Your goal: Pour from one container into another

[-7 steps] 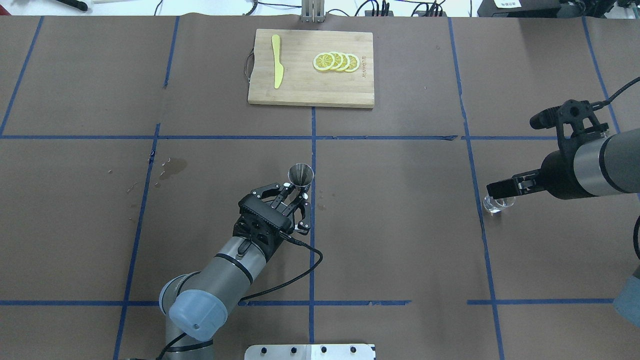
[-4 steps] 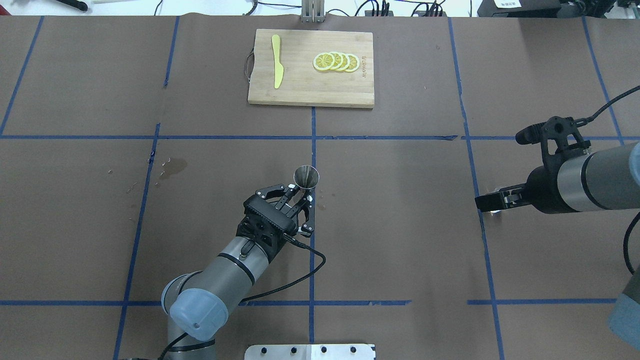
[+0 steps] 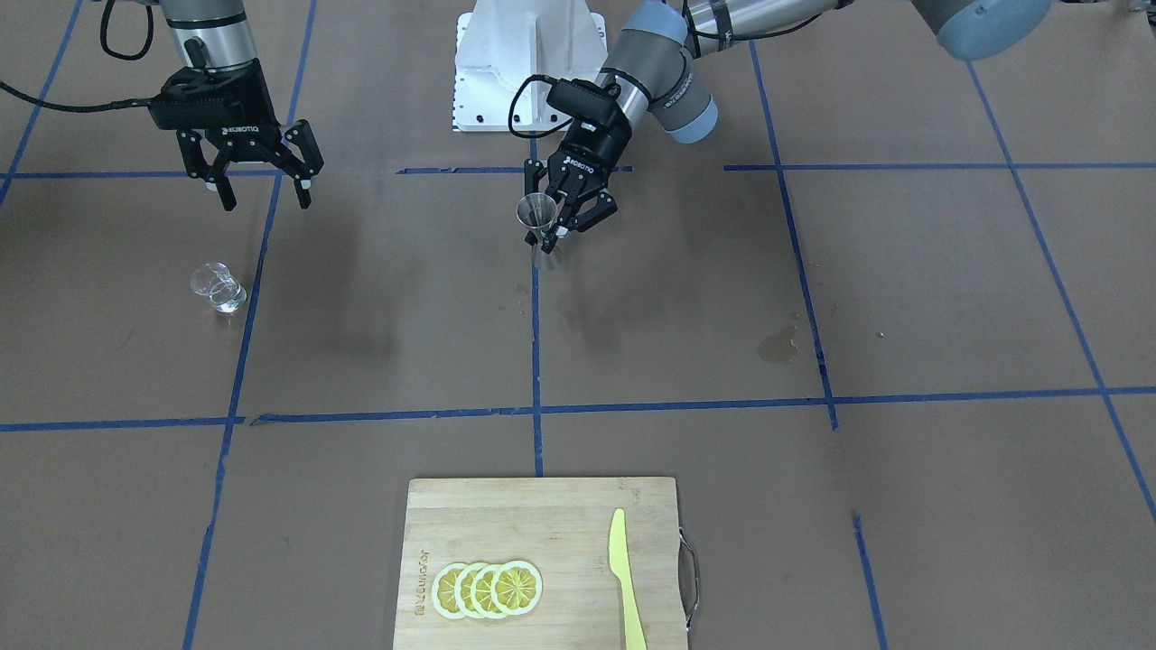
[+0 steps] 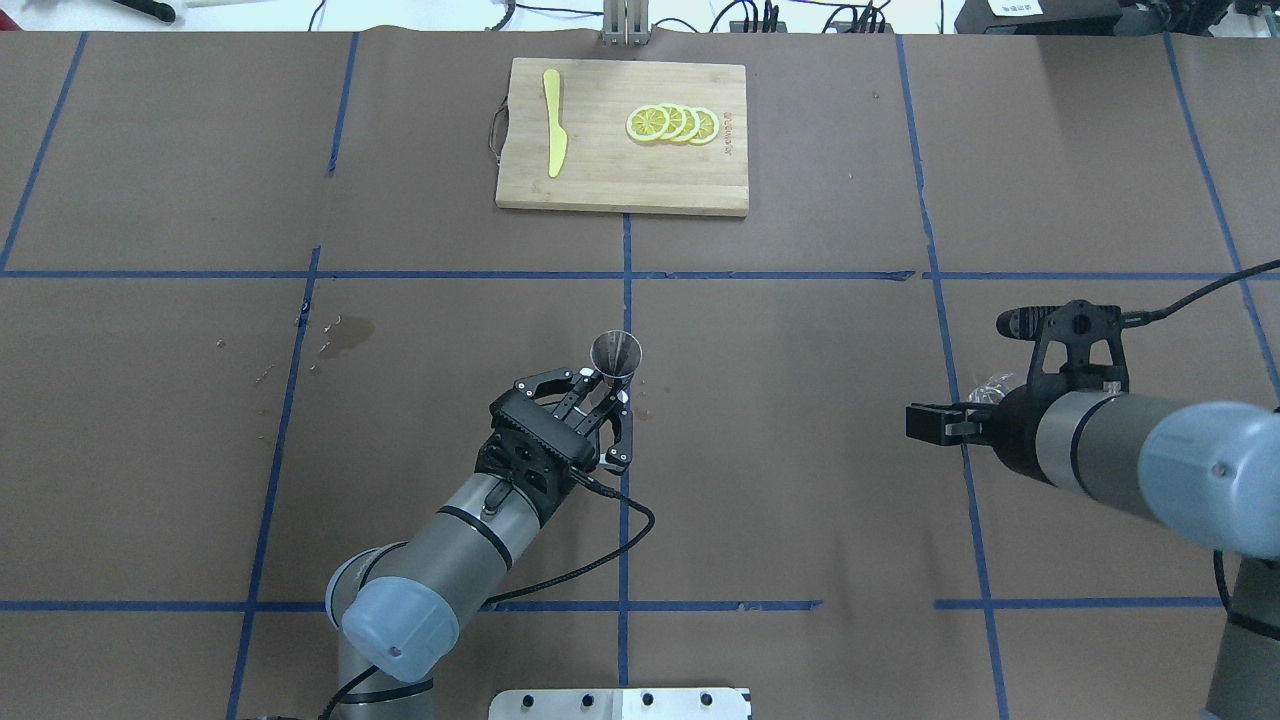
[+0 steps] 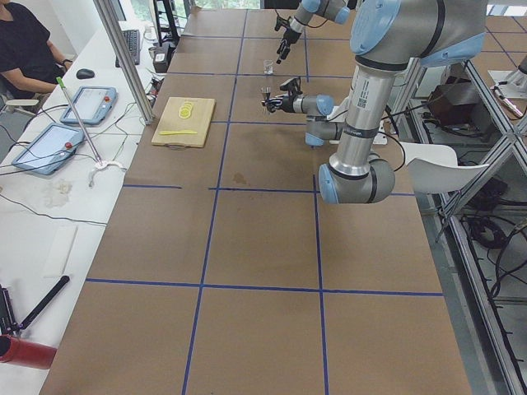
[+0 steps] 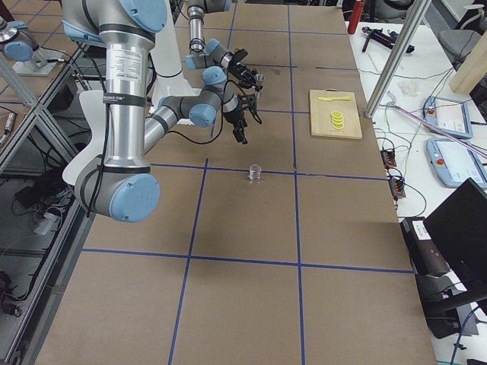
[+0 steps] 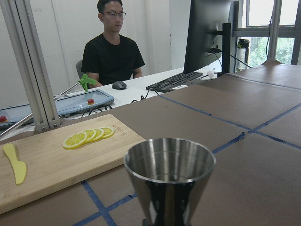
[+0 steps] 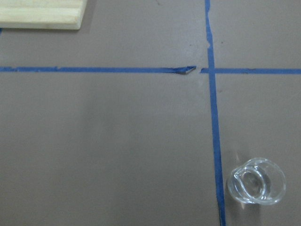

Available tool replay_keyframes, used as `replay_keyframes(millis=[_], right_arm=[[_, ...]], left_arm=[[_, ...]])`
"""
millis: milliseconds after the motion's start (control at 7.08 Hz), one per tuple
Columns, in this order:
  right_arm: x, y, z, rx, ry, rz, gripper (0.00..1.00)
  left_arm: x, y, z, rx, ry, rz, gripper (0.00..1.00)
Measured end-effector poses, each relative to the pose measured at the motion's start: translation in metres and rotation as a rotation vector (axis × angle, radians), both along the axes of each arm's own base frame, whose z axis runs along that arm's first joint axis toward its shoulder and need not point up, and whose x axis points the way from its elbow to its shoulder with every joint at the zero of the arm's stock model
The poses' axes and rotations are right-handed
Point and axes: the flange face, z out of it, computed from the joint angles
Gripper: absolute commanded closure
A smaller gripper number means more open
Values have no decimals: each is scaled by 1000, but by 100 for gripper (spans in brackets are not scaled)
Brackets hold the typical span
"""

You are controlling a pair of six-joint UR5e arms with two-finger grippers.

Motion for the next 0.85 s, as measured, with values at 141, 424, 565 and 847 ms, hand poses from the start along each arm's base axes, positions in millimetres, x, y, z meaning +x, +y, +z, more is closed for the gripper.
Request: replay_keyframes(millis=[141,424,565,847], right_arm=[[-9,17,8,53,6,93,6],[-22,37,31,165,28,236,5],[-24,41,41,193,33,276,5],[-27,44,58,232,27,344,5]], left_arm=[[3,2,-3,8,6,31,100],[12,3,-4,59,35,69,100],[18,1,7,78,61,72,100],[20,-3,13,93,90,73,100]])
